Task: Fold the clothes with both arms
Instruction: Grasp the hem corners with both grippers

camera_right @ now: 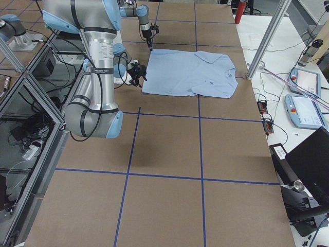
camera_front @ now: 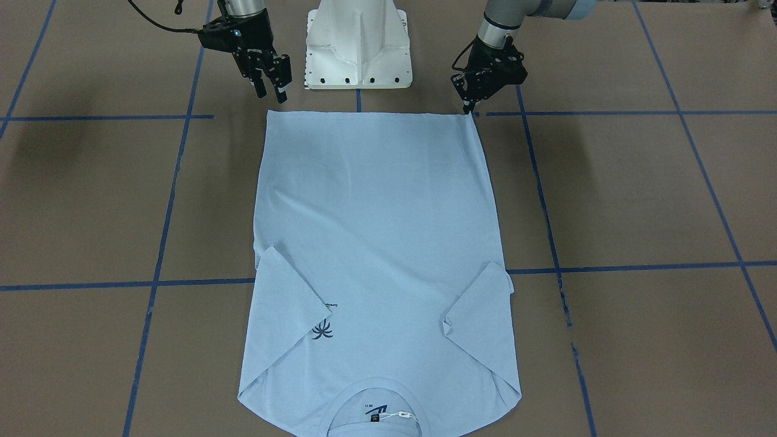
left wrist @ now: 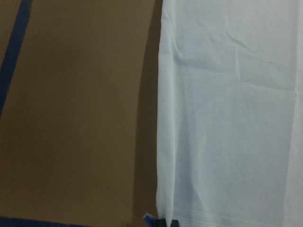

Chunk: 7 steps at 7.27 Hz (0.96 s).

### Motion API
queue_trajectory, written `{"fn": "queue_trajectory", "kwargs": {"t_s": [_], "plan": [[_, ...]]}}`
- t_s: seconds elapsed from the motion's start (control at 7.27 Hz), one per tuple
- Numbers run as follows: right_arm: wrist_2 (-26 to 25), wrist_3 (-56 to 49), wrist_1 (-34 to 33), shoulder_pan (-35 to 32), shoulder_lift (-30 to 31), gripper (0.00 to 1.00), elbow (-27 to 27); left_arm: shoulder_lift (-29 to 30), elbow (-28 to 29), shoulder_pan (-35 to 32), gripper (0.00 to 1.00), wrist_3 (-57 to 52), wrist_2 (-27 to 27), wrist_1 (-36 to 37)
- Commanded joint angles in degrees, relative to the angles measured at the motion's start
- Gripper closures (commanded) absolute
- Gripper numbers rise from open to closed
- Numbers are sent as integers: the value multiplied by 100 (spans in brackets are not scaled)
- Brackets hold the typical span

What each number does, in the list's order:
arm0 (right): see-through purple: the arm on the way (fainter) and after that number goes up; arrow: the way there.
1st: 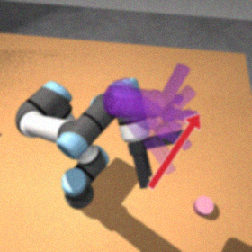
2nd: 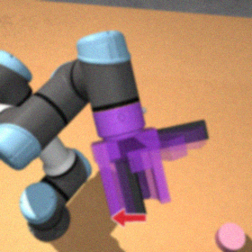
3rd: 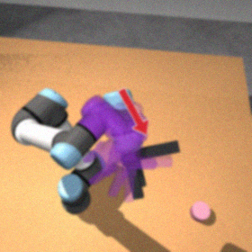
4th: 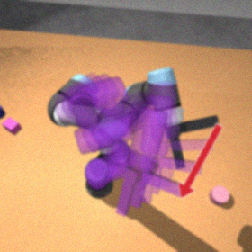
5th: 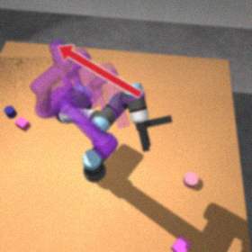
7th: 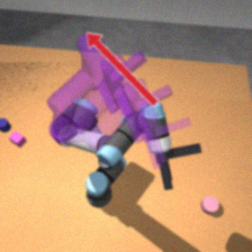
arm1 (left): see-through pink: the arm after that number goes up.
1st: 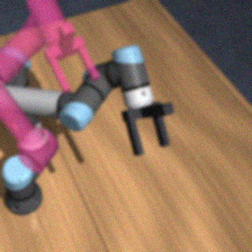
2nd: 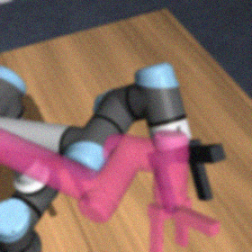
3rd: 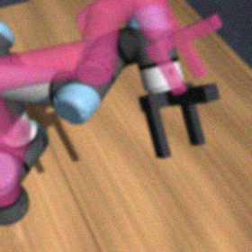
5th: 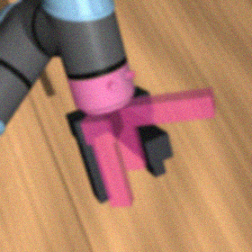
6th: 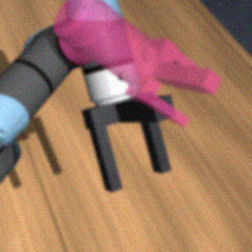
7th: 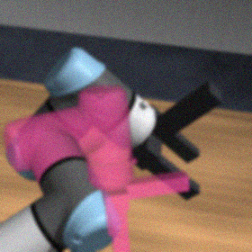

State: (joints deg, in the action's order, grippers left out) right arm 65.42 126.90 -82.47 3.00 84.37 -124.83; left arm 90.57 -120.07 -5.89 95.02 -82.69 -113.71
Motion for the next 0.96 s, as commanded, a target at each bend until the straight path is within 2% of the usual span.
{"fn": "queue_trajectory", "kwargs": {"t_s": [0.0, 0.28, 0.83], "plan": [[14, 82, -182, 43, -43, 36, 195, 101, -7, 0, 100, 7, -10, -2], [15, 11, -296, 43, -43, 33, 301, 84, -121, -9, 100, -1, -19, 7], [-64, 2, -288, 52, -87, 43, 512, 84, -122, 0, 100, 7, -19, 7]]}}
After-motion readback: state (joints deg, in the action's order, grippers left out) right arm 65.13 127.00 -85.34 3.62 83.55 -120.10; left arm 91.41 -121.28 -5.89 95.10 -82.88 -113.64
